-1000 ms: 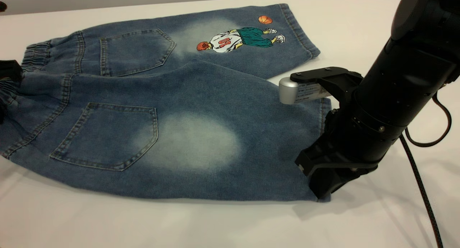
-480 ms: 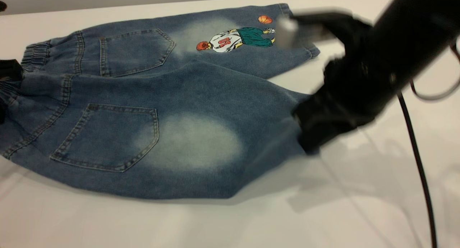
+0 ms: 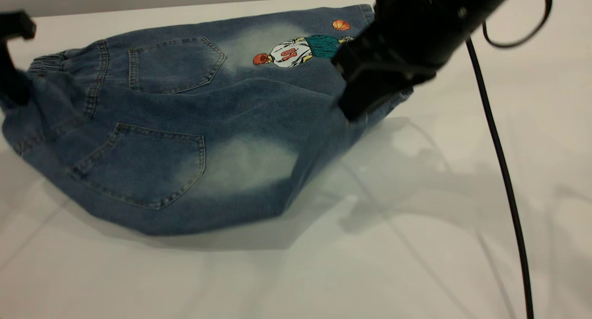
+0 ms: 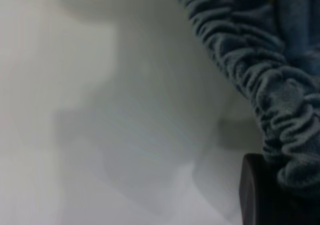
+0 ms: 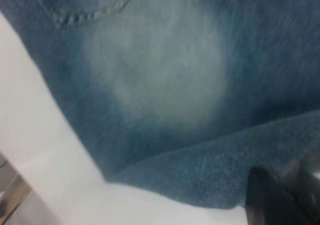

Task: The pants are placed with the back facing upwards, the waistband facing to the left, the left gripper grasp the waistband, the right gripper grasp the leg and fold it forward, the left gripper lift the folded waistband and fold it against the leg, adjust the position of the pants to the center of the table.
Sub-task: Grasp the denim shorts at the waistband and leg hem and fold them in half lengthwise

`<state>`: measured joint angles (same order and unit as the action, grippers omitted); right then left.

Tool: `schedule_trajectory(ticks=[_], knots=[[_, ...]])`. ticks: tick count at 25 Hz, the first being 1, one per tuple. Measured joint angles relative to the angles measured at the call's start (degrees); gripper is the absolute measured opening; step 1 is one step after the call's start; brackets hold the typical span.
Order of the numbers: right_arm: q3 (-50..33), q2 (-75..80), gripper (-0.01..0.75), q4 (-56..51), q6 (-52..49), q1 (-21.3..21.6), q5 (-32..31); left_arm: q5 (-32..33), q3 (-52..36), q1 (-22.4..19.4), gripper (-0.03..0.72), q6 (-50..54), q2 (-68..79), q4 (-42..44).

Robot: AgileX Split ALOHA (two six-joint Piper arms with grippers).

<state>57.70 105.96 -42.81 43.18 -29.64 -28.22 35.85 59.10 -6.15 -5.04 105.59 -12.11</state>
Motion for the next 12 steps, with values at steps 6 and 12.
schedule_trajectory(ticks=[6, 12], knots=[[4.3, 0.0, 0.022, 7.5, -6.0, 3.1, -0.1, 6.2, 6.8, 0.0, 0.135, -2.1, 0.0, -3.0], [6.8, 0.6, 0.022, 9.7, -7.2, 8.5, 0.7, 10.1, 12.4, 0.0, 0.135, -2.0, 0.0, -3.0]])
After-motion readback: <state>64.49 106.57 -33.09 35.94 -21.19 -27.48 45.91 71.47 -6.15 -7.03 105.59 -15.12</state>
